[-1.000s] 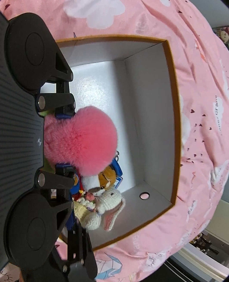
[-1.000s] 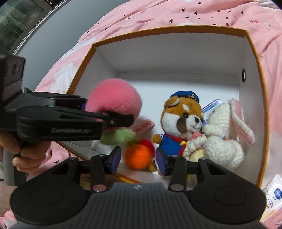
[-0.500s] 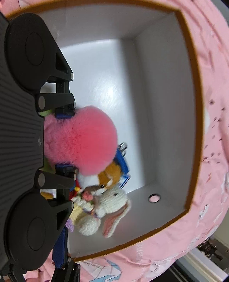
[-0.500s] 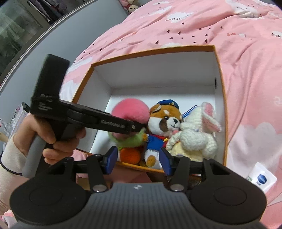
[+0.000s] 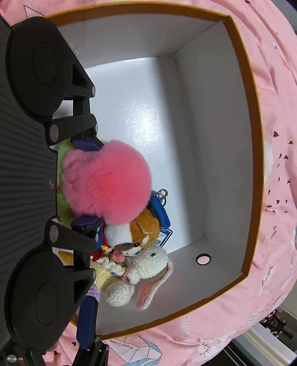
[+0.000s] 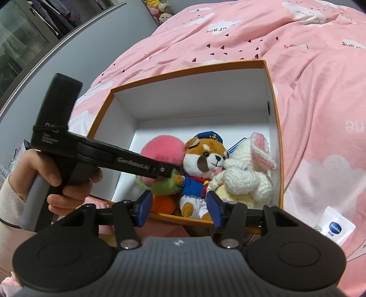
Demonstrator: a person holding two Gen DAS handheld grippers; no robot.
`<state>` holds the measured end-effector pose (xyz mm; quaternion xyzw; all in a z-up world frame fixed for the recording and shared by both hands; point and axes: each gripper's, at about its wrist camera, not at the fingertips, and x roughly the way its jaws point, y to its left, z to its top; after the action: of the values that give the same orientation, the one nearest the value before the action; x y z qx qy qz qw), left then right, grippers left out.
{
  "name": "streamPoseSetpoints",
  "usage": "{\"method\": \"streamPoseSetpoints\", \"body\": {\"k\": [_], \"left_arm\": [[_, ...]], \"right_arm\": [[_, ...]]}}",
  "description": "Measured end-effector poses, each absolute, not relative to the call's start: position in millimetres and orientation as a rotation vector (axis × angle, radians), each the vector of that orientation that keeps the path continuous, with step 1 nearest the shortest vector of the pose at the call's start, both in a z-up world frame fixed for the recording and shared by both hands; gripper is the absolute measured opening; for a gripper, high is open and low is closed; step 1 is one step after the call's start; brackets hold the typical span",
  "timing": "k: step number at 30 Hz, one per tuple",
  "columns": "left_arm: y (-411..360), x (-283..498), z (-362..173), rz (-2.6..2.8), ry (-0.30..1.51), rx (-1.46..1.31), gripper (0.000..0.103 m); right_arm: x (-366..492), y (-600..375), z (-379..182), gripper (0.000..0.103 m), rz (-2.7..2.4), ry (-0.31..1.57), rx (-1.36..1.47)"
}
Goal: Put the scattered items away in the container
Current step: 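Lower the pink pom-pom into the box and open left tool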
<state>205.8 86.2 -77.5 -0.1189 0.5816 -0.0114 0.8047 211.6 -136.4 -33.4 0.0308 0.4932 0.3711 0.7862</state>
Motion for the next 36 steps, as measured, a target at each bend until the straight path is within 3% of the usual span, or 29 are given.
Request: {"method": "streamPoseSetpoints", "body": {"k": [5, 7, 10, 16, 24, 36], "left_arm": [[88.0, 200.3, -65.7, -0.012, 1.195, -0.213, 0.064], [88.4, 198.7, -60.9, -0.016, 1.165, -0.195, 0.047], [90.2, 203.8, -64.7, -0.025, 1.166, -0.198, 0.034], [91.4, 209.0, -84.8, -0.074, 1.202, -0.287, 0.028], [82.4, 206.2, -87.9, -0.052, 1.208, -0.278, 0.028], [69.3, 175.4, -54.8, 0.023, 1.102, -0.170, 0.034]], "right_arm": [[210.5, -136.2, -33.1, 0.056, 0.797, 1.058, 0.061], [210.0, -136.2, -33.5, 0.056, 0.795, 1.056, 0.060], [209.5, -136.0, -34.3, 0.056, 0.793, 1.056, 0.062], [207.9, -137.1, -34.2, 0.056, 0.792, 1.051, 0.064], [208.3, -132.2, -34.5, 0.057, 0.785, 1.047, 0.051], [198.5, -128.1, -31.2, 0.074, 0.756, 0.994, 0.001]]}}
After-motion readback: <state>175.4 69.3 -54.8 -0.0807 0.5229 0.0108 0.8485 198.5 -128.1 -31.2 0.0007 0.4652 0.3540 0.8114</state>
